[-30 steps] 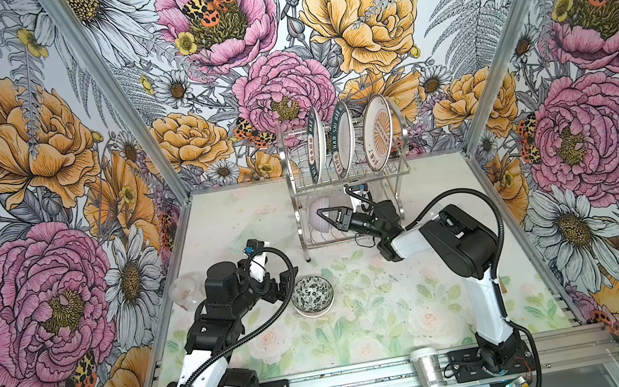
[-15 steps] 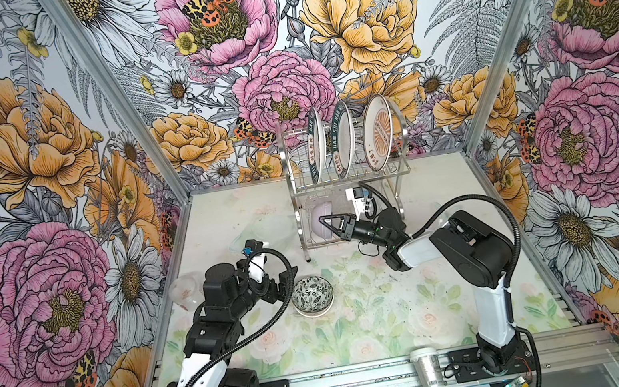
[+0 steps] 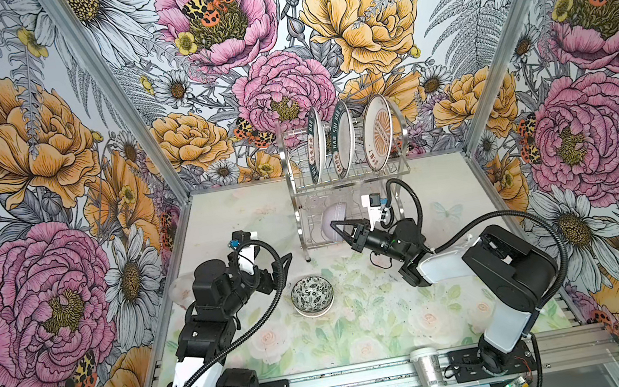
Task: Unload the mixed dishes from the dish rack
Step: 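Lift the lavender bowl up and out of the rack with the right gripper, then carry the lavender bowl toward the robot and set it on the patterned bowl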
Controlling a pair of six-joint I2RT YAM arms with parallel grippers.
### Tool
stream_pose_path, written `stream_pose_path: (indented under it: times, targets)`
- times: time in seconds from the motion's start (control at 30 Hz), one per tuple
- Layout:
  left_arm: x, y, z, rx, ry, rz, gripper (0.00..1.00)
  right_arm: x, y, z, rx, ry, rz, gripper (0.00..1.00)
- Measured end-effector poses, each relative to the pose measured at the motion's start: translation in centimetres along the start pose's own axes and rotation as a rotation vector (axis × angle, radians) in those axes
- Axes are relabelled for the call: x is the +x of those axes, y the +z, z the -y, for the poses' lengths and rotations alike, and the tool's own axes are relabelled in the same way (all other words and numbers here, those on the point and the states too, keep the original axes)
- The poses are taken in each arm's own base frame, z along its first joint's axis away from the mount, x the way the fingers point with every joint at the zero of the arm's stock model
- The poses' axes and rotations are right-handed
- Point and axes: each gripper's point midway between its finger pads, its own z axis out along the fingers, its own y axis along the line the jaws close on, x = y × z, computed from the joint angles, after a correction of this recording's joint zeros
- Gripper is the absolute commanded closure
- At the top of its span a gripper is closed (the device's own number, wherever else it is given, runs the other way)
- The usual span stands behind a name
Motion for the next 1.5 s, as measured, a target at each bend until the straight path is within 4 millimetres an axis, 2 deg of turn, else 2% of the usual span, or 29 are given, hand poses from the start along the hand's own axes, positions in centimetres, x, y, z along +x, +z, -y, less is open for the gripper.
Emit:
stream_pose_path:
  times: [0.13, 0.3, 0.57, 0.73, 0.93, 1.23, 1.37, 1.5]
  targets:
    - [-1.1, 0.0, -0.8, -0.033, -0.024, 0.02, 0.01, 0.3, -0.8, -1.5, 0.019, -0.062, -0.029, 1.0]
    - [-1.0, 0.2, -2.5, -0.097, -0.072, 0.015, 0.01, 0.2, -1.6, -4.2, 0.032, -0.195, -0.104, 1.0]
    - [-1.4, 0.1, -5.7, -0.196, -0.16, 0.04, 0.01, 1.1, -1.4, -7.4, 0.073, -0.432, -0.357, 1.0]
    - [-1.1, 0.2, -7.1, -0.23, -0.184, 0.043, 0.01, 3.8, -2.0, -9.3, 0.048, -0.543, -0.554, 1.0]
    - [-0.2, 0.7, -8.5, -0.264, -0.205, 0.024, 0.01, 8.0, -2.8, -10.4, 0.01, -0.606, -0.775, 1.0]
    - [0.9, 0.8, -9.9, -0.298, -0.223, 0.013, 0.01, 14.6, -2.7, -10.2, -0.022, -0.737, -1.082, 1.0]
    - [1.2, 0.7, -10.1, -0.304, -0.226, 0.008, 0.01, 16.8, -2.7, -10.1, -0.046, -0.784, -1.176, 1.0]
    - [1.6, 0.7, -10.2, -0.306, -0.229, 0.003, 0.01, 18.0, -2.6, -9.7, -0.057, -0.82, -1.233, 1.0]
